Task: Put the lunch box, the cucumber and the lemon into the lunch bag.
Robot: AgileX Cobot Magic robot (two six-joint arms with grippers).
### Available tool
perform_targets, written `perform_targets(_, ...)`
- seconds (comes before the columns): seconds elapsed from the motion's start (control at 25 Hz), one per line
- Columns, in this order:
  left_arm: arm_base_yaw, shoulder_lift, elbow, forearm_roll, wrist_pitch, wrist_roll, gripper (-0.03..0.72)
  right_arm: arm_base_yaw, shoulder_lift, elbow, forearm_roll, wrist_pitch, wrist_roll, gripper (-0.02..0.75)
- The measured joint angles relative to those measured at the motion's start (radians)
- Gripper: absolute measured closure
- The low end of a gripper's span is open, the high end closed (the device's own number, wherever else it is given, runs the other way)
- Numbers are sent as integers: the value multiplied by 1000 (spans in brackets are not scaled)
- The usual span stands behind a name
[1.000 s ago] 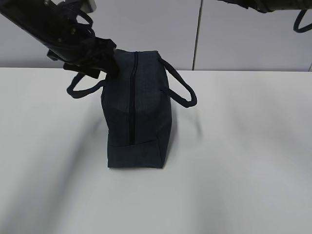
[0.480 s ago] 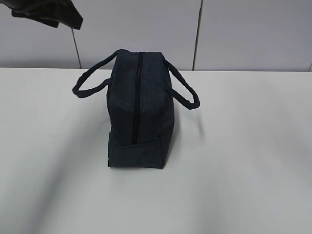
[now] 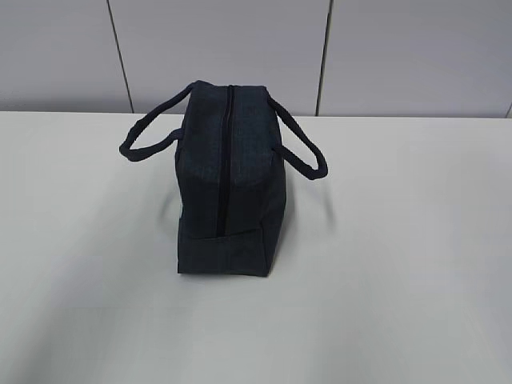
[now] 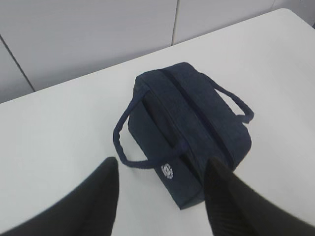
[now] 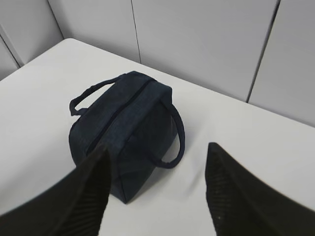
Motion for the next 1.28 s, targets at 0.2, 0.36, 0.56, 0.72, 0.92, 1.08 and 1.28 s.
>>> perform_targets(0.2, 0, -265, 215, 48, 7, 0, 305, 0, -163, 2, -127, 124, 151, 285)
perform_targets(0.36, 0, -509, 352, 96, 23, 0, 305, 0, -310, 46, -217, 225, 220, 293)
perform_targets(0.56, 0, -742, 448, 102, 81, 0, 305, 0, -515, 194, -238, 302, 265, 294)
perform_targets(0.72, 0, -875, 507, 109, 155, 0, 305, 0, -686, 322, -257, 340, 299, 294)
perform_targets(0.92, 0, -1001, 604, 122, 227, 0, 305, 0, -869, 443, -317, 383, 327, 294)
perform_targets(1.08, 0, -1098, 686, 130, 233, 0, 305, 0, -978, 517, -347, 387, 331, 294)
perform_targets(1.28, 0, -1188, 775, 134, 239, 0, 305, 0, -994, 615, -373, 387, 331, 294)
